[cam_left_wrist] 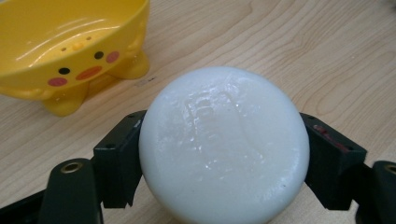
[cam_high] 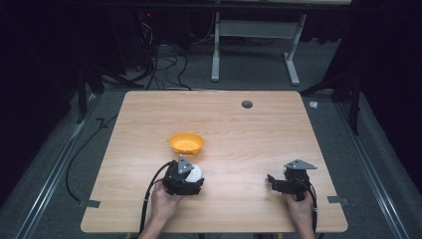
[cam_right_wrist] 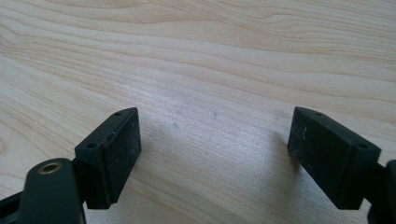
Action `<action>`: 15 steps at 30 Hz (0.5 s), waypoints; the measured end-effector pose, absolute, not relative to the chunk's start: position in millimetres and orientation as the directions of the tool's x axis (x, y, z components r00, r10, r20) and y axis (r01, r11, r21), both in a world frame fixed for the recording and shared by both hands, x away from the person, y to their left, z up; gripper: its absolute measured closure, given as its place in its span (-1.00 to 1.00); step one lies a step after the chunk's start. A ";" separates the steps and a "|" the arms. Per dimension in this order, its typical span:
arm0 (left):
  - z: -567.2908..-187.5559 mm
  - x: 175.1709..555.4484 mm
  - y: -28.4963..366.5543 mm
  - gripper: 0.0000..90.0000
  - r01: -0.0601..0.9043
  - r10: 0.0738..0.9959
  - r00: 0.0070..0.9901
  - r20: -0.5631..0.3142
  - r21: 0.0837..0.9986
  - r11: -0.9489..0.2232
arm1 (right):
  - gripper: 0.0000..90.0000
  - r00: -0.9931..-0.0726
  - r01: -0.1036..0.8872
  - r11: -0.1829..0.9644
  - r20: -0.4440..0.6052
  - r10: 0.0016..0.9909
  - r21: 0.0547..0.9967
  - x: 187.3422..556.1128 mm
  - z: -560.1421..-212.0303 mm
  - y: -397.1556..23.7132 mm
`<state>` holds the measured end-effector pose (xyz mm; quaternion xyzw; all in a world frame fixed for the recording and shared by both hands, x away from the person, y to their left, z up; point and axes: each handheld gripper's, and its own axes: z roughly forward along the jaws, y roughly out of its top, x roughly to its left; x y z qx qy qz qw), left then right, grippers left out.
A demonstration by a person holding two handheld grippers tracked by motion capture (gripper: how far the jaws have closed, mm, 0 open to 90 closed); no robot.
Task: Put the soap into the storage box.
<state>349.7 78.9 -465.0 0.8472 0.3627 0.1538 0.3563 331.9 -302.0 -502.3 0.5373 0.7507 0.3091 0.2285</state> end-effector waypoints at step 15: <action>-442.5 354.6 89.7 -0.45 0.505 0.722 0.692 -0.016 0.725 -0.468 | -0.60 -0.320 0.665 0.231 -0.009 0.947 0.710 331.7 -502.3 -301.9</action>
